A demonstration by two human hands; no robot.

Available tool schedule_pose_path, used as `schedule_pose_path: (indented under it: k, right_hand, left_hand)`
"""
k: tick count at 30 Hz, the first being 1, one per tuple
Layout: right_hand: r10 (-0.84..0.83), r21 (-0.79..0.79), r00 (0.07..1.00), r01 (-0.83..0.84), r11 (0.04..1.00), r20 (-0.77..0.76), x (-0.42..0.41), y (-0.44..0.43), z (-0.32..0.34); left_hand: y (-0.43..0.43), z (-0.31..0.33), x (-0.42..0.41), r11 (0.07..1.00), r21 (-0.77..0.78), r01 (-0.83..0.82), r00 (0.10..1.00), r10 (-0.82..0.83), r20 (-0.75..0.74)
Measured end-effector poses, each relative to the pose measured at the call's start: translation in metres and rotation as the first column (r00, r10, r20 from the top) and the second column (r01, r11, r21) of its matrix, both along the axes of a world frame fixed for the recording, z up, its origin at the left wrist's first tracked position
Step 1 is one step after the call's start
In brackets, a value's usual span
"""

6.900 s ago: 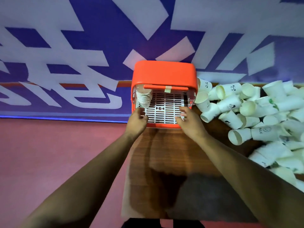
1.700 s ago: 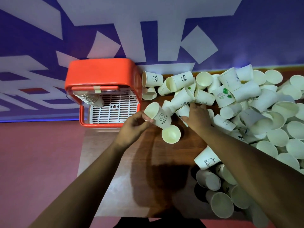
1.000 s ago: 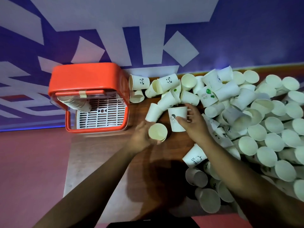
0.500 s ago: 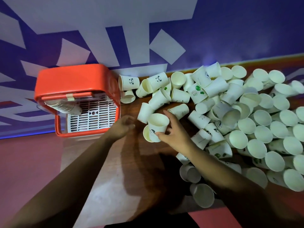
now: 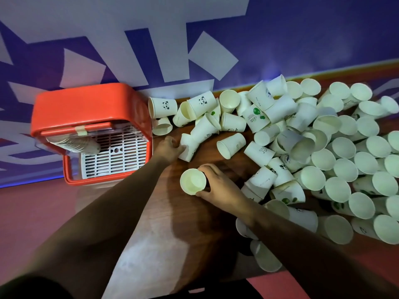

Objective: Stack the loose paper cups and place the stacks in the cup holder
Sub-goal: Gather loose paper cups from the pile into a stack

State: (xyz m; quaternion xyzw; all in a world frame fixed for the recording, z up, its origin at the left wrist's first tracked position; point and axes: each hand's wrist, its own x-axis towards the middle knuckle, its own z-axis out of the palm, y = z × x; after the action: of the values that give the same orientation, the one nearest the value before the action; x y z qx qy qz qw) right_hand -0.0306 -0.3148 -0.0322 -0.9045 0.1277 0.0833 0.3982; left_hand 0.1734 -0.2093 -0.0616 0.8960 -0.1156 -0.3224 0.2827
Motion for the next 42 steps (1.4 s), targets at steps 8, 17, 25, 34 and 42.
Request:
schedule_pose_path:
  k: [8,17,25,34,42]
  right_hand:
    - [-0.182,0.012,0.982,0.183,0.983,-0.055,0.006,-0.042,0.006]
    - [0.004,-0.517,0.996,-0.052,0.854,-0.094,0.039,-0.113,-0.013]
    - [0.169,-0.633,0.947,-0.309,0.710,-0.274,0.056,-0.111,-0.024]
    - [-0.093,-0.347,0.994,0.106,0.932,0.053,0.047,-0.099,-0.002]
    - [-0.319,-0.015,0.944,0.321,0.947,0.086,0.037,-0.064,0.029]
  left_hand:
    - [-0.026,-0.010,0.005,0.998,0.027,0.048,0.999,-0.047,-0.018]
    - [-0.007,-0.010,-0.004,0.998,-0.061,0.014,1.000,-0.014,-0.002]
    - [0.051,0.033,-0.023,0.855,-0.459,-0.242,0.963,0.155,-0.219]
    - [0.068,0.064,-0.051,0.744,-0.644,-0.176,0.954,-0.031,-0.297]
    - [0.071,0.032,-0.077,0.841,-0.431,0.328,0.942,-0.323,0.087]
